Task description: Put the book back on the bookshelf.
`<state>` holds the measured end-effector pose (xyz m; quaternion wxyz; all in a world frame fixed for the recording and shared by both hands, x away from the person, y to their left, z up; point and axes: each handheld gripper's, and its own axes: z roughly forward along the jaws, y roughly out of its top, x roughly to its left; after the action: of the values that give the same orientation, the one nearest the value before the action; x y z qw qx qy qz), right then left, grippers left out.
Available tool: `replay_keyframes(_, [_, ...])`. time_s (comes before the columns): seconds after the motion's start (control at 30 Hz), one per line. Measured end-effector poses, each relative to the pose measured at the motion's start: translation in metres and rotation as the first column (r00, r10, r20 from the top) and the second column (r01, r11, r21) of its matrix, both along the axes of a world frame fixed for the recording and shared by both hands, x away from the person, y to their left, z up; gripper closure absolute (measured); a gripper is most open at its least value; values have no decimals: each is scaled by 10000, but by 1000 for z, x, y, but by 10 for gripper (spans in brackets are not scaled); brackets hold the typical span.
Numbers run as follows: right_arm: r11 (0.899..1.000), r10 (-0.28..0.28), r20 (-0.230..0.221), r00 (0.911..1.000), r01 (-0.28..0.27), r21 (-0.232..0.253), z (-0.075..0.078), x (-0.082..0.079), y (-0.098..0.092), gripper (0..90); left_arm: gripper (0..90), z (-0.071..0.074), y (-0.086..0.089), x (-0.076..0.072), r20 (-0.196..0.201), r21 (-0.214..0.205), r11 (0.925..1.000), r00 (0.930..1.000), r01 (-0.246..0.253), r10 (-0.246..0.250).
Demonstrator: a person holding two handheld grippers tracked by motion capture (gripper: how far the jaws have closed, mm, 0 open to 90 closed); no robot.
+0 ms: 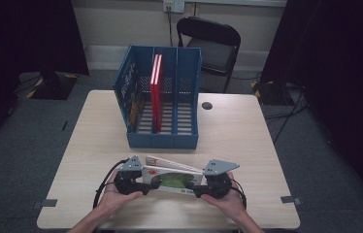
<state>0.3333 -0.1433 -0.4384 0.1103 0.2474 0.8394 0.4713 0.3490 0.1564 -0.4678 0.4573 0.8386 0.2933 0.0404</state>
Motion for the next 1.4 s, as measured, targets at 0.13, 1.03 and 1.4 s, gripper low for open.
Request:
replay_keyframes(0.13, [9994, 297, -35, 9996, -297, -177, 1, 2, 7, 444, 465, 0, -1, 1, -54, -62, 9999, 9999, -141, 141])
replay_keyframes(1.03, [9967, 789, 22, 9969, -789, -179, -3, -2, 22, 709, 299, 10, 21, 3, 316, -680, 9905, 9921, -1193, 1217])
replay_keyframes(1.4, [9993, 315, -136, 9994, -318, -212, -5, -2, 24, 641, 370, 11, 11, 8, 523, -885, 9875, 9895, -1302, 1351])
